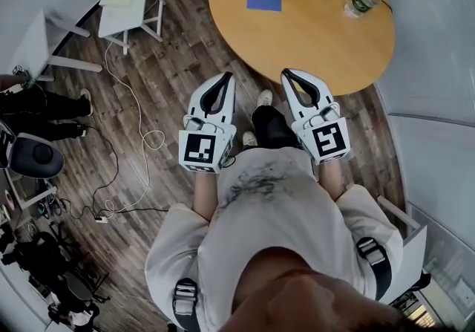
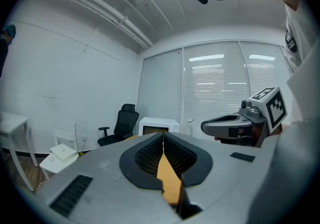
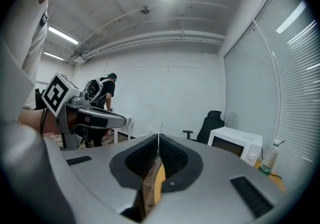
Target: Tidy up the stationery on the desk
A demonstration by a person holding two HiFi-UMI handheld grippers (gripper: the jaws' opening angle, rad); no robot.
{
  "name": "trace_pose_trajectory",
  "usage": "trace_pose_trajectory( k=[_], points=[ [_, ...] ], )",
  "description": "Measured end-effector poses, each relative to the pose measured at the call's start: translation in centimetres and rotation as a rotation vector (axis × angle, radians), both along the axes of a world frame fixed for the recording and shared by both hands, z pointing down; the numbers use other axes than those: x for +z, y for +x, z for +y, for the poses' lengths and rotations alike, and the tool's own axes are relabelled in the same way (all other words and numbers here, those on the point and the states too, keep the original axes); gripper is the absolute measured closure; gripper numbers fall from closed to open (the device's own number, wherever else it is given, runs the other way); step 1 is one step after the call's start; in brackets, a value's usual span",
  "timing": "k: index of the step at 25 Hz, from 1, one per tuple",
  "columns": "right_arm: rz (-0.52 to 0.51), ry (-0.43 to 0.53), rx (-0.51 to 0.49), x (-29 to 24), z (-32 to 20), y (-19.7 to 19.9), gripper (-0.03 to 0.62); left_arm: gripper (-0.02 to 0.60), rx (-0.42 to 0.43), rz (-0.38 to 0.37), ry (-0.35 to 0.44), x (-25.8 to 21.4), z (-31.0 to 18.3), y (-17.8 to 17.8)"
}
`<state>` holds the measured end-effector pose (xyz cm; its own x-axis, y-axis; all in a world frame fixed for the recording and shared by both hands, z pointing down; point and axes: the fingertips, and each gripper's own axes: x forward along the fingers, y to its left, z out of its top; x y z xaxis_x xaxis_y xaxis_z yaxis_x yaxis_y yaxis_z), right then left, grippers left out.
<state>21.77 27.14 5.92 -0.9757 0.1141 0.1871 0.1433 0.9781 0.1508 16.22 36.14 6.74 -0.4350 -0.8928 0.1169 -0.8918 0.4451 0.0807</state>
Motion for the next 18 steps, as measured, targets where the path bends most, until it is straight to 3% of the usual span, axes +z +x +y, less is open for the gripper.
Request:
trace_pose_trajectory(
  k=[18],
  points=[
    [-0.002,-0.034,-0.064,-0.2,-11.5,-14.4,0.530,0.568,-0.088,0.009,-0.044,-0.2,-9.6,-13.6]
  ],
)
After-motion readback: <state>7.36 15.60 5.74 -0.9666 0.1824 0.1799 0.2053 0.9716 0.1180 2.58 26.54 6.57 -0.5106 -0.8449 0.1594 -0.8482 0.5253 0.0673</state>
